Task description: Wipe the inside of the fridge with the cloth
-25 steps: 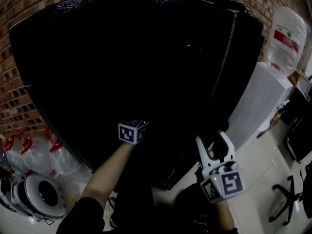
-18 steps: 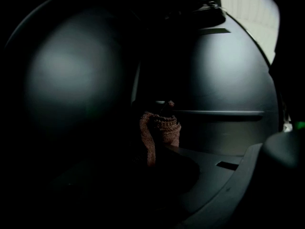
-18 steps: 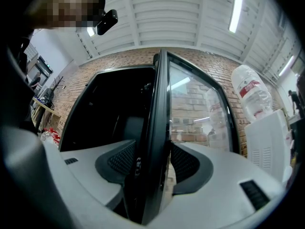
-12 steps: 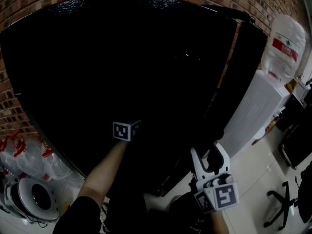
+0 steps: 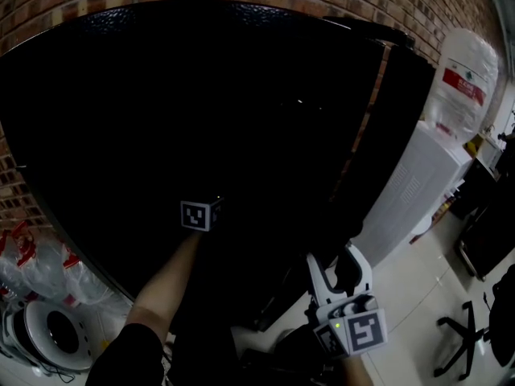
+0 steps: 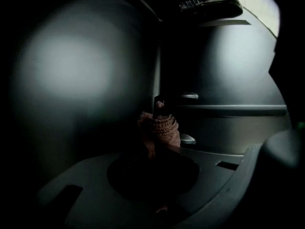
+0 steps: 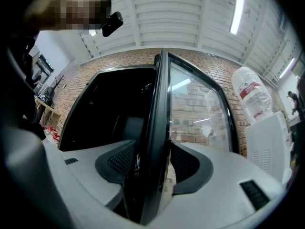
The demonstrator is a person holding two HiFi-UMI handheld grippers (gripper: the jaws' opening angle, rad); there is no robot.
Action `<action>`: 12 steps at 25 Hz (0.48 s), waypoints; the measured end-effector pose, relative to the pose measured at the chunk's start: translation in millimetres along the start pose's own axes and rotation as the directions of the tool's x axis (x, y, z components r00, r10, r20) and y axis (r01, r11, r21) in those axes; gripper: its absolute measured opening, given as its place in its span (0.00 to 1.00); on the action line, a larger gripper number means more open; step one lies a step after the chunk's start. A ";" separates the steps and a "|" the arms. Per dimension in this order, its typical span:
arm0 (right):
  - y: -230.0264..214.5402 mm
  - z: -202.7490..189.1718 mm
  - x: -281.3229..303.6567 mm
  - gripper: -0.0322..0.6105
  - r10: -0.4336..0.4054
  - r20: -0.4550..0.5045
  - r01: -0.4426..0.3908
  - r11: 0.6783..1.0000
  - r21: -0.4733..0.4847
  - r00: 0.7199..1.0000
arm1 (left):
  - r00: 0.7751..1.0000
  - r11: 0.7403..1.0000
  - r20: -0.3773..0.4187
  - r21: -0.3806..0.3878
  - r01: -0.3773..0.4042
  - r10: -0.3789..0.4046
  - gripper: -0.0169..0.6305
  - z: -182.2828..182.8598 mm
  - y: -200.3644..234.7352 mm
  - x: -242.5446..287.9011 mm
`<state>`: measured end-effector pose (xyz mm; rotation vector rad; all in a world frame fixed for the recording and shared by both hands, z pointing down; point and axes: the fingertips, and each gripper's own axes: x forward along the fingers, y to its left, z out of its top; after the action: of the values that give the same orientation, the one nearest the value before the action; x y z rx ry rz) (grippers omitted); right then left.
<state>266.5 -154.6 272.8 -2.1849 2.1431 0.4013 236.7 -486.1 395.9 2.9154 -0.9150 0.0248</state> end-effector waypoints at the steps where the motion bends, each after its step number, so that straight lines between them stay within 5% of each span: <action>1: 0.6 -0.5 0.1 0.41 -0.001 0.001 0.001 1.000 -0.002 1.000 | 1.000 1.000 0.000 0.001 -0.004 0.004 0.09 0.0 1.7 1.3; 12: 2.5 -2.6 1.4 0.39 0.010 -0.009 -0.010 1.000 -0.011 1.000 | 0.999 0.999 -0.007 0.034 -0.035 0.035 0.09 0.7 15.2 8.3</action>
<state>264.4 -156.6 275.4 -2.1869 2.1629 0.4054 234.9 -503.3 396.7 2.9277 -0.9736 0.0536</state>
